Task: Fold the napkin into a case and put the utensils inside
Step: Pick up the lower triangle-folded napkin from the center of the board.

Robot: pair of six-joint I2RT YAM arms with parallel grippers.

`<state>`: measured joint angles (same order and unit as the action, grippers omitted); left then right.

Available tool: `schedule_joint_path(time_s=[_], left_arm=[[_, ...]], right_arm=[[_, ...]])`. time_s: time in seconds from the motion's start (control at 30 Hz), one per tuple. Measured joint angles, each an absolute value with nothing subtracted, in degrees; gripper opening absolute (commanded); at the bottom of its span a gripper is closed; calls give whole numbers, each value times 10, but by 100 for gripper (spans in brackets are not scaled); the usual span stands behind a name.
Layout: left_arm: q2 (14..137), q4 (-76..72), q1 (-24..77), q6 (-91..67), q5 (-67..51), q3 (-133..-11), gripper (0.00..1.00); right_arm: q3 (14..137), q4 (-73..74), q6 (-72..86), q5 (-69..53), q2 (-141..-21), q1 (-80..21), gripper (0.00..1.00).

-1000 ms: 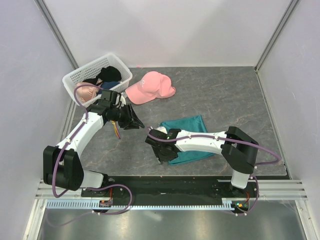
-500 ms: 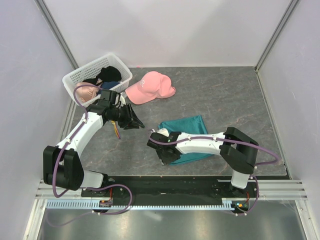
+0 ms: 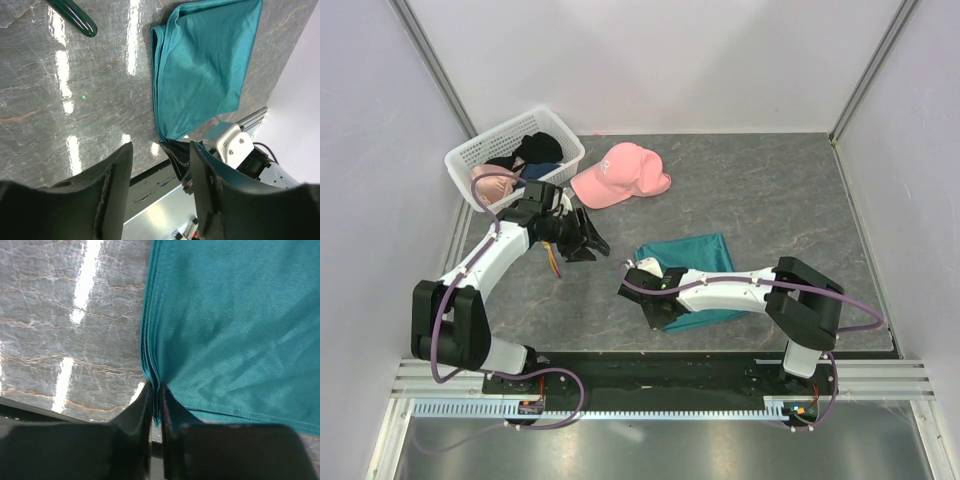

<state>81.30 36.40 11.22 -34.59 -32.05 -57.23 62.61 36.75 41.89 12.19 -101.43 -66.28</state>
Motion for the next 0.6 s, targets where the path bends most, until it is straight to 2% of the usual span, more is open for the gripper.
schedule_joint_path(time_s=[0.03,0.13,0.33,0.6], left_arm=[[814,359,112,-349,-322,-569,68],[823,346,112,-359,-336,-560,81],[861,308,120,-384,-368,-554,82],[903,260,168,-422,-371,-556,81]], right_arm=[[625,365,420,122,-1013,-664,0],[624,364,420,121,-1011,-664,0],[601,365,422,93,-974,-642,0],[515,321,439,-10,-798,-520,0]])
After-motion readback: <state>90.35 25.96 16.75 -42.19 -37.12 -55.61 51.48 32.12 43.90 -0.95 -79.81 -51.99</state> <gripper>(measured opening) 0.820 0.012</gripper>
